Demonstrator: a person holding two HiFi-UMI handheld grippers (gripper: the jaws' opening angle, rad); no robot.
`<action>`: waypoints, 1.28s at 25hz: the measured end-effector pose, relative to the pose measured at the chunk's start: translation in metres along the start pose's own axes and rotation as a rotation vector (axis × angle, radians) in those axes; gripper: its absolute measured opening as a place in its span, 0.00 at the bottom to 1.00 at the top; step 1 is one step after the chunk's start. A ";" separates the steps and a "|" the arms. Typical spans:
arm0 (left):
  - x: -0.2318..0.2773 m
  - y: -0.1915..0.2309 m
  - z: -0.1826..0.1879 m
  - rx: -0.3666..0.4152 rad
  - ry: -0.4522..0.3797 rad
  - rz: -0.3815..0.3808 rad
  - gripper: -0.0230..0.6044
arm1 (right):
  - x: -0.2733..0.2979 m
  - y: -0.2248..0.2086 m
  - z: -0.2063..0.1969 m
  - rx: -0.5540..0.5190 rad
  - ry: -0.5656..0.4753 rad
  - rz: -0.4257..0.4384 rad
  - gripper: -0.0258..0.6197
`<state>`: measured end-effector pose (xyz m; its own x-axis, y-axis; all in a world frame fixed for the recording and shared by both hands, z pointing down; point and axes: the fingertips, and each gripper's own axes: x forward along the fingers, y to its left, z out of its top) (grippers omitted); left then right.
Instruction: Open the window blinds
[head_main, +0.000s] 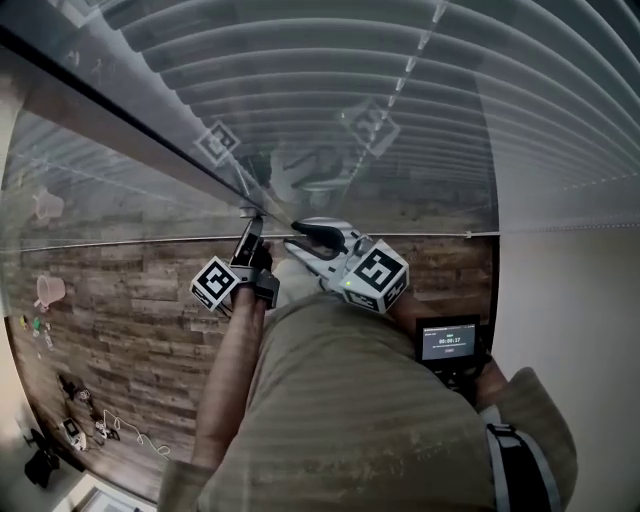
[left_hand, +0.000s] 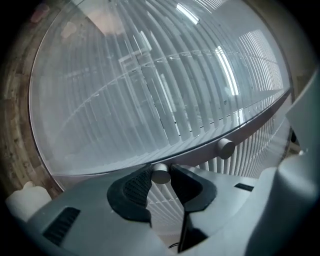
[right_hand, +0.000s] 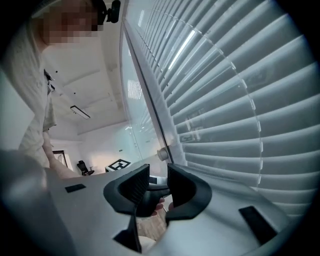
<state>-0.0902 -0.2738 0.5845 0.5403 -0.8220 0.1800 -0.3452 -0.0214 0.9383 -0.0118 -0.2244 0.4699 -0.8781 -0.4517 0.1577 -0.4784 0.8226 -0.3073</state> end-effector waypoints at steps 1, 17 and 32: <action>-0.001 0.000 0.001 0.021 -0.004 0.015 0.25 | 0.000 0.001 -0.001 -0.002 0.007 0.006 0.22; 0.002 -0.007 -0.010 0.767 0.081 0.316 0.25 | -0.009 -0.015 -0.006 0.028 0.036 0.008 0.22; 0.005 0.000 -0.015 1.303 0.148 0.581 0.25 | 0.002 0.001 -0.033 0.040 0.070 0.012 0.22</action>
<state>-0.0758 -0.2689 0.5894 0.1268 -0.8312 0.5414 -0.9416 -0.2724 -0.1978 -0.0144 -0.2136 0.5012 -0.8828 -0.4157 0.2189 -0.4686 0.8128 -0.3461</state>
